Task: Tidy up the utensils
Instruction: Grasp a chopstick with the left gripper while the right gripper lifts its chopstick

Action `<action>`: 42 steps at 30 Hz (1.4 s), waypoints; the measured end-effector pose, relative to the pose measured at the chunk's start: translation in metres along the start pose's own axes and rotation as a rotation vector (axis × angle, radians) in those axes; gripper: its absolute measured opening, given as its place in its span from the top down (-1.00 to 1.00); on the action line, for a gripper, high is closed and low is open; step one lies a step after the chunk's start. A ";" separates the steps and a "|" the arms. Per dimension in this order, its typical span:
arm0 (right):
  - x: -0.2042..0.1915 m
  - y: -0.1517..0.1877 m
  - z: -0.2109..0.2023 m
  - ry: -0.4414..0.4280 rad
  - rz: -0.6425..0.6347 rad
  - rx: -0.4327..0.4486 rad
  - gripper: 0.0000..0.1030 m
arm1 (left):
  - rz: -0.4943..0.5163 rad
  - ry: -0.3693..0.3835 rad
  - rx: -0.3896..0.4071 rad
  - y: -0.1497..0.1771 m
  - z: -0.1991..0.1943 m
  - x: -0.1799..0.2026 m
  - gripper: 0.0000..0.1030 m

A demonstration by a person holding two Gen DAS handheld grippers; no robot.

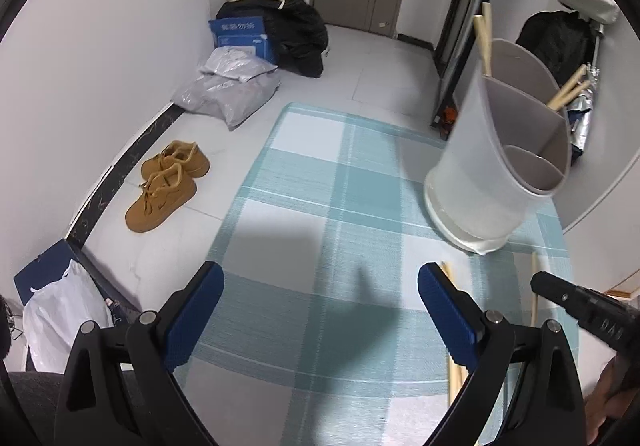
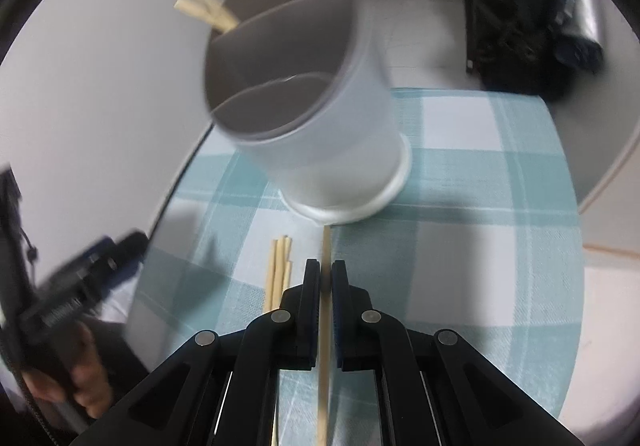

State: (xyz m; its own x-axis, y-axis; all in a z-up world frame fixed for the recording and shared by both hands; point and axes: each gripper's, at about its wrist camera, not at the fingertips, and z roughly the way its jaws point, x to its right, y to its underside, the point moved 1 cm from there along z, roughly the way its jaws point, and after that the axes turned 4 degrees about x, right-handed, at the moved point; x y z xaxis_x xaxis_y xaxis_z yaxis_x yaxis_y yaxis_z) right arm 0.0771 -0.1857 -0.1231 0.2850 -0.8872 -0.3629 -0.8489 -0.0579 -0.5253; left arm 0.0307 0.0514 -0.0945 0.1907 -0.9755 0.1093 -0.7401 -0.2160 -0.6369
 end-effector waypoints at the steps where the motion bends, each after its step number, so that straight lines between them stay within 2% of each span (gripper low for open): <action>1: 0.005 0.000 -0.005 -0.007 0.017 0.011 0.91 | 0.005 0.013 0.001 0.001 -0.001 0.003 -0.84; 3: 0.012 0.003 -0.014 -0.044 0.058 0.044 0.91 | 0.032 0.047 -0.009 0.005 0.000 0.010 -0.84; 5: 0.016 0.004 -0.018 -0.089 0.104 0.086 0.91 | 0.066 0.048 -0.035 0.011 0.002 0.018 -0.84; 11: 0.035 0.009 -0.036 -0.129 0.198 0.200 0.91 | 0.124 0.082 -0.176 0.034 0.020 0.033 -0.84; 16: 0.044 0.003 -0.049 -0.124 0.231 0.248 0.91 | 0.227 0.030 -0.180 0.046 0.021 0.046 -0.84; 19: 0.046 0.005 -0.056 -0.112 0.233 0.271 0.90 | 0.226 0.030 -0.217 0.054 0.026 0.048 -0.84; 23: 0.048 0.007 -0.066 -0.110 0.233 0.309 0.90 | 0.254 0.019 -0.219 0.058 0.029 0.050 -0.85; 27: 0.049 0.007 -0.078 -0.101 0.218 0.346 0.90 | 0.264 0.012 -0.229 0.054 0.029 0.050 -0.85; 31: 0.050 0.007 -0.080 -0.101 0.218 0.354 0.90 | 0.252 0.020 -0.276 0.048 0.040 0.048 -0.85; 36: 0.046 0.007 -0.083 -0.089 0.190 0.363 0.90 | 0.267 0.011 -0.276 0.041 0.049 0.054 -0.84; 38: 0.046 0.007 -0.081 -0.092 0.193 0.360 0.90 | 0.285 0.003 -0.273 0.036 0.053 0.057 -0.80; 41: 0.046 0.007 -0.080 -0.096 0.194 0.357 0.90 | 0.293 0.017 -0.271 0.030 0.058 0.061 -0.58; 42: 0.046 0.007 -0.079 -0.096 0.193 0.356 0.90 | 0.289 0.026 -0.273 0.028 0.059 0.062 -0.42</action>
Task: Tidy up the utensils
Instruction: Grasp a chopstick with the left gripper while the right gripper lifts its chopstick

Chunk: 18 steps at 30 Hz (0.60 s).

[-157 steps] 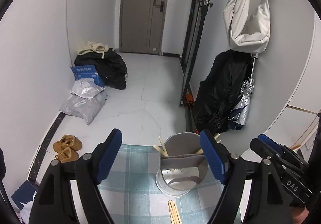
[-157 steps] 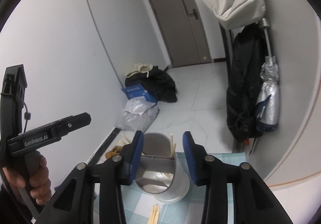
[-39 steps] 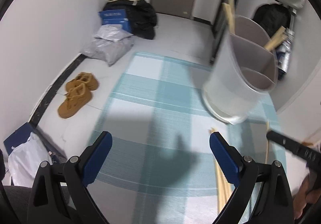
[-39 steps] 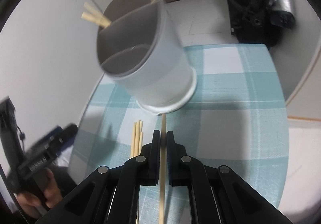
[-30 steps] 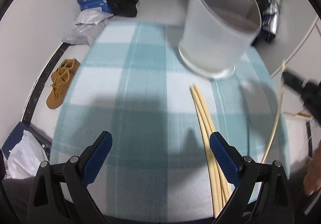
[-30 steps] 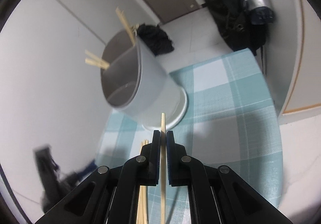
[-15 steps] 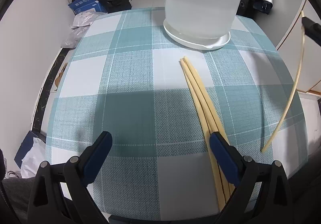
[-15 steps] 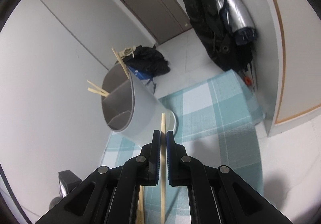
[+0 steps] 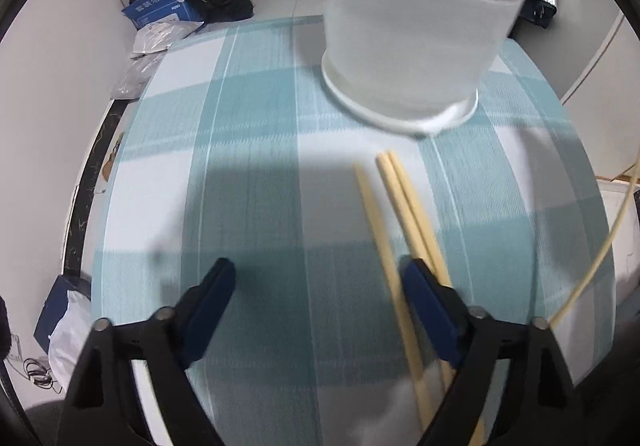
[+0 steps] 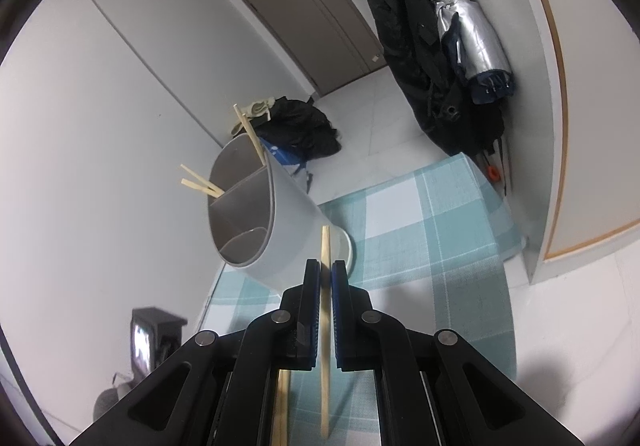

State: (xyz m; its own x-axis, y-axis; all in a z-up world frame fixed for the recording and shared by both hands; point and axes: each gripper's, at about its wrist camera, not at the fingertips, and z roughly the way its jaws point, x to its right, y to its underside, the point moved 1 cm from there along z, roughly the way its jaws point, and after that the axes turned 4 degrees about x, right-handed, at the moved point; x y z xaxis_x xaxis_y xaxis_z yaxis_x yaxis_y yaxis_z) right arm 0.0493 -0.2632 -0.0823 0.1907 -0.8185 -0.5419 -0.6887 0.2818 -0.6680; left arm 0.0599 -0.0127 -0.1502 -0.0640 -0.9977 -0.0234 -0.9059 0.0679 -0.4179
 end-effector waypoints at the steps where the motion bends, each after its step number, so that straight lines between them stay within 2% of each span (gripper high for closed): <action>1: 0.000 0.000 0.000 -0.001 -0.001 0.000 0.90 | -0.004 0.014 -0.002 -0.004 0.001 0.001 -0.25; 2: -0.001 0.000 0.001 -0.003 -0.002 -0.001 0.90 | -0.003 0.018 -0.001 -0.007 0.002 0.003 -0.18; 4: -0.002 0.001 0.002 -0.001 -0.010 -0.004 0.90 | 0.012 0.017 0.000 -0.013 0.003 0.010 0.13; 5: -0.002 0.001 0.002 0.000 -0.014 -0.003 0.90 | 0.014 0.018 0.000 -0.014 0.003 0.011 0.23; 7: -0.002 0.001 0.003 0.001 -0.016 -0.006 0.90 | 0.009 0.036 -0.009 -0.017 0.004 0.014 0.63; 9: -0.001 0.001 0.004 0.004 -0.013 -0.006 0.90 | 0.007 0.052 -0.012 -0.016 0.002 0.021 0.90; 13: -0.001 0.002 0.007 0.020 -0.035 -0.016 0.90 | 0.034 0.056 0.007 -0.016 0.001 0.026 0.97; 15: -0.003 0.004 0.006 0.020 -0.045 -0.017 0.90 | 0.038 0.057 0.042 -0.016 -0.002 0.023 0.97; 18: -0.009 0.007 0.002 0.013 -0.070 -0.011 0.90 | 0.002 0.081 0.087 -0.016 -0.015 0.015 0.97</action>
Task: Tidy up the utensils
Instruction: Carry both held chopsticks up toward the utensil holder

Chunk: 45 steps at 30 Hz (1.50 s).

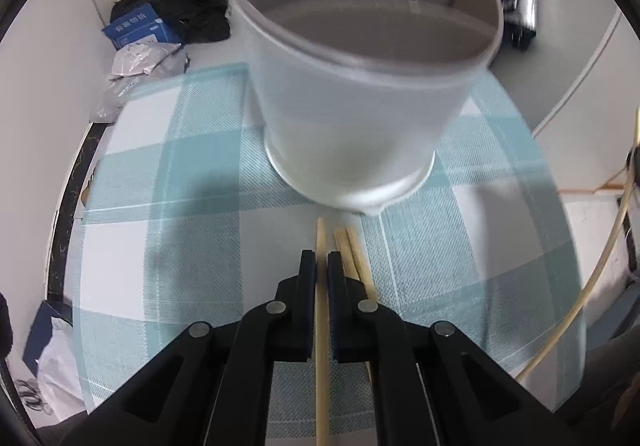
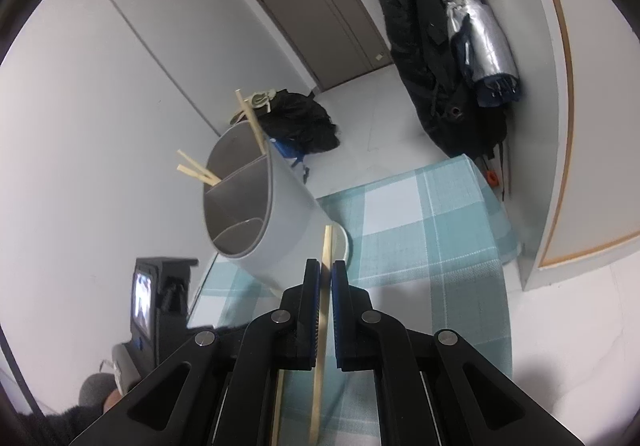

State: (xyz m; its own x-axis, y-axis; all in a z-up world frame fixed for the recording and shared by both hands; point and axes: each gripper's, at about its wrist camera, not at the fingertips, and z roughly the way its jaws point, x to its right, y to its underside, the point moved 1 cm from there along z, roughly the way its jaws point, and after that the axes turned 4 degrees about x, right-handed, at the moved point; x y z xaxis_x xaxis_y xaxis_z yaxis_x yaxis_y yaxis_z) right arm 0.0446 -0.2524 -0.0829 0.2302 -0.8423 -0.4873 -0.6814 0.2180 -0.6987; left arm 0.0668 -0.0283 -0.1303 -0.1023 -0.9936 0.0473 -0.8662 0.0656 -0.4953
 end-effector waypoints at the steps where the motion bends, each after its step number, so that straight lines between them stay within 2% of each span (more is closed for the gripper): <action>1: -0.004 0.001 -0.002 -0.004 -0.009 0.006 0.90 | -0.018 0.016 0.027 0.001 -0.009 -0.003 0.97; 8: -0.035 0.007 -0.020 -0.009 -0.116 0.067 0.91 | -0.051 0.095 0.250 0.001 -0.079 -0.006 0.97; 14: -0.061 0.014 -0.031 -0.015 -0.200 0.104 0.91 | -0.053 0.133 0.342 0.004 -0.113 0.008 0.97; 20: -0.081 0.022 -0.033 0.006 -0.269 0.126 0.91 | -0.014 0.146 0.356 -0.002 -0.117 0.010 0.97; 30: -0.088 0.023 -0.027 -0.011 -0.243 0.118 0.91 | 0.017 0.161 0.349 -0.004 -0.139 0.012 0.98; 39: -0.103 0.005 -0.037 -0.044 -0.261 0.149 0.91 | 0.012 0.192 0.368 -0.029 -0.161 0.013 0.98; 45: -0.109 -0.022 -0.042 -0.061 -0.249 0.154 0.91 | 0.034 0.193 0.389 -0.056 -0.178 0.018 0.98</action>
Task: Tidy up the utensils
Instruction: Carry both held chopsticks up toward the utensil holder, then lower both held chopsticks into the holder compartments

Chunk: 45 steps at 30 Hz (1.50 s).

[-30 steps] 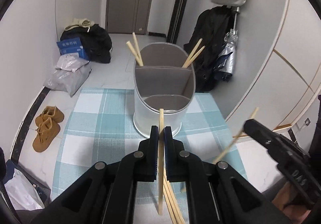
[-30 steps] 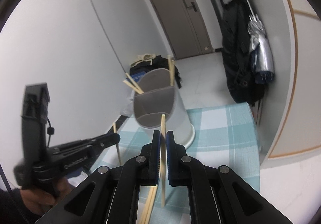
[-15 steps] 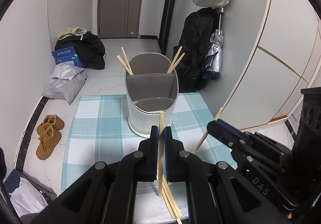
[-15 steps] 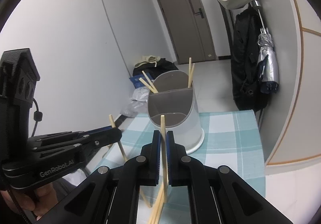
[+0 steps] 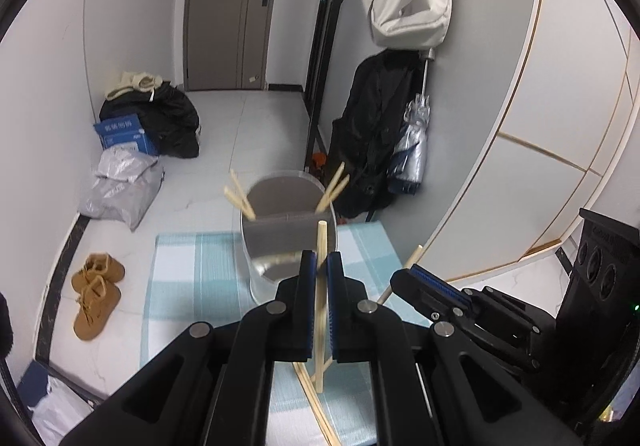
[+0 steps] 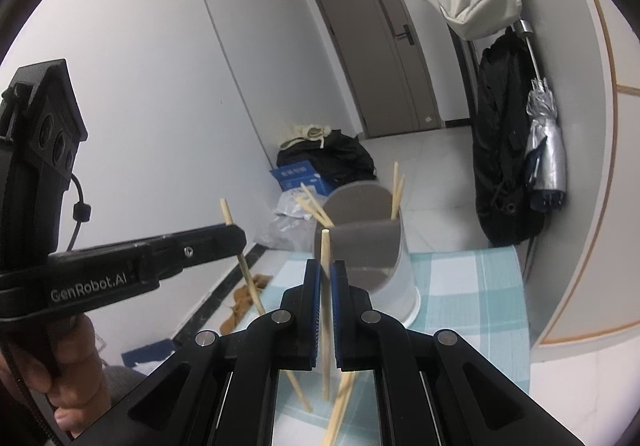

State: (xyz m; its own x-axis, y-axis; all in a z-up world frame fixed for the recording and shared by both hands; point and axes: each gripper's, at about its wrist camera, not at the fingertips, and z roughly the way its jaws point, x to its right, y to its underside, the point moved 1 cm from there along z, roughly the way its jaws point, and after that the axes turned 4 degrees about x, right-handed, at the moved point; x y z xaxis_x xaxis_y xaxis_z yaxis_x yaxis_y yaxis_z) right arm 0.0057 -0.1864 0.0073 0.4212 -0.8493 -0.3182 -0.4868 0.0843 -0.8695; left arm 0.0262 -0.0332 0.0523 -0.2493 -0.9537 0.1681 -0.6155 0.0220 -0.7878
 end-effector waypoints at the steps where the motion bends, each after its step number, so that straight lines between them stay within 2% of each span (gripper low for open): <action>1: 0.000 -0.007 -0.001 -0.006 0.003 0.003 0.91 | 0.001 0.004 0.010 -0.008 -0.002 0.001 0.98; 12: 0.000 -0.099 0.006 0.004 -0.009 0.096 0.91 | -0.044 0.025 0.104 -0.083 0.001 -0.008 0.98; 18: 0.003 -0.142 0.027 0.017 -0.032 0.123 0.91 | -0.046 0.015 0.122 -0.106 0.017 -0.023 0.98; 22: 0.008 -0.158 0.046 0.027 -0.050 0.129 0.91 | -0.047 0.000 0.123 -0.114 0.030 -0.031 0.98; 24: 0.010 -0.161 0.057 0.036 -0.063 0.126 0.91 | -0.041 -0.031 0.125 -0.117 0.038 -0.036 0.98; 28: 0.018 -0.159 0.081 0.060 -0.089 0.108 0.91 | -0.054 -0.030 0.111 -0.118 0.057 -0.045 0.98; 34: 0.037 -0.145 0.108 0.073 -0.059 0.061 0.91 | -0.061 -0.034 0.080 -0.108 0.078 -0.056 0.98; 41: 0.046 -0.129 0.118 0.056 -0.060 0.044 0.91 | -0.075 0.025 0.065 -0.098 0.090 -0.059 0.98; 45: 0.049 -0.121 0.122 0.055 -0.069 0.029 0.91 | -0.036 0.014 0.068 -0.091 0.095 -0.053 0.98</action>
State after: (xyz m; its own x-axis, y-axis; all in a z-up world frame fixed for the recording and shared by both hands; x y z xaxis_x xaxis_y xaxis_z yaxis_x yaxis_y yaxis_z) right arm 0.1789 -0.1741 0.0509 0.4101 -0.8809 -0.2362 -0.4355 0.0384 -0.8993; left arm 0.1664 -0.0128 0.0591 -0.2384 -0.9492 0.2054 -0.5719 -0.0337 -0.8196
